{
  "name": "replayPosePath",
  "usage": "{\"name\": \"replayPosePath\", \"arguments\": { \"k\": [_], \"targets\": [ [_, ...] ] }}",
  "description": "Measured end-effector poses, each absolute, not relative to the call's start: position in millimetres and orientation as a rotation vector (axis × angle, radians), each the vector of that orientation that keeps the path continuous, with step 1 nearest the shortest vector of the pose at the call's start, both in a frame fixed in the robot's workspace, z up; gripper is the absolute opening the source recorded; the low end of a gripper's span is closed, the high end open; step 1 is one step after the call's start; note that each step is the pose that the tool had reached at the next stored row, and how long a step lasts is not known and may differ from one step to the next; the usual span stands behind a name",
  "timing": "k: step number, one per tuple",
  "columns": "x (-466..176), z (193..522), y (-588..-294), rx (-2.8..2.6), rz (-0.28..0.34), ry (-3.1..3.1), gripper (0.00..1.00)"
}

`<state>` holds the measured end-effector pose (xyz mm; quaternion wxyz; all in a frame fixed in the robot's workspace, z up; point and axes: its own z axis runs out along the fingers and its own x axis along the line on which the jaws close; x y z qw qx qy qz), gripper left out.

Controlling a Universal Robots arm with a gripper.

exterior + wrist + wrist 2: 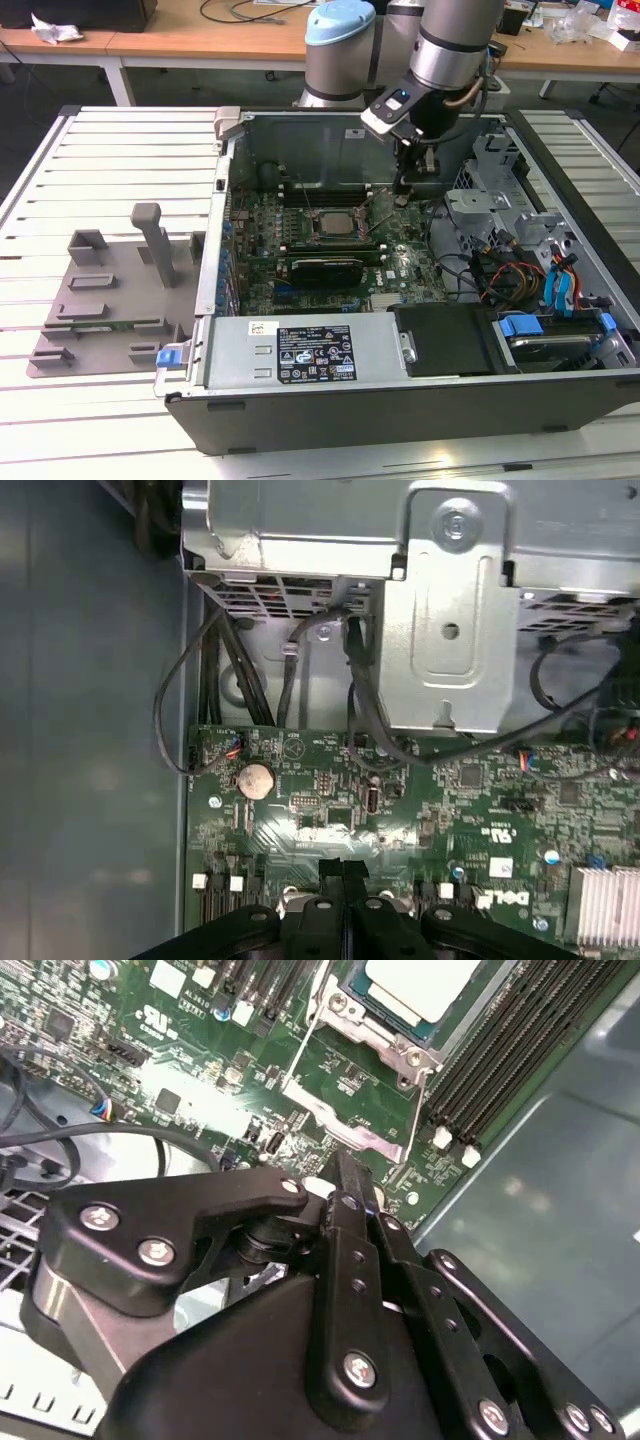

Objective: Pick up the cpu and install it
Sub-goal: 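Close the cpu cover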

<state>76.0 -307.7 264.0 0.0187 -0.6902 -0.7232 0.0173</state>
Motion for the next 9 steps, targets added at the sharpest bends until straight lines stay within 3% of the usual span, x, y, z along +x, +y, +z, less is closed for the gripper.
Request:
{"name": "replayPosePath", "arguments": {
  "k": [9],
  "targets": [
    [76.0, 247.6, -307.3, -2.131, 0.054, -2.256, 0.11]
  ]
}}
